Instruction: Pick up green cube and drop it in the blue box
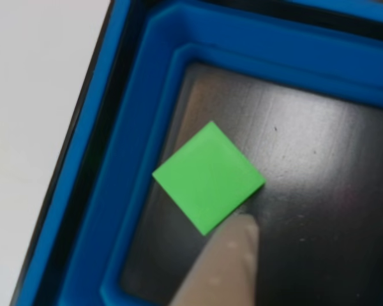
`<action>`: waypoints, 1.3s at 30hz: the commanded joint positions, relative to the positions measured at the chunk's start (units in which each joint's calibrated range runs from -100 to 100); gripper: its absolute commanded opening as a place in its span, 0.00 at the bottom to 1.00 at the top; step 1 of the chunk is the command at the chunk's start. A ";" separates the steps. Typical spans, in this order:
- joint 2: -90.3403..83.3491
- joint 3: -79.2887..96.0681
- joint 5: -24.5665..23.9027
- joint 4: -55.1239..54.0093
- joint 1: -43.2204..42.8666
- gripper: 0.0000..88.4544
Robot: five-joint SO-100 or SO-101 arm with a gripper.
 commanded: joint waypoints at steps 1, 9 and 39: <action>-7.83 -2.67 0.15 -0.53 0.28 0.34; -22.88 1.55 0.20 -0.53 0.51 0.33; -86.51 49.48 0.24 -0.69 0.28 0.10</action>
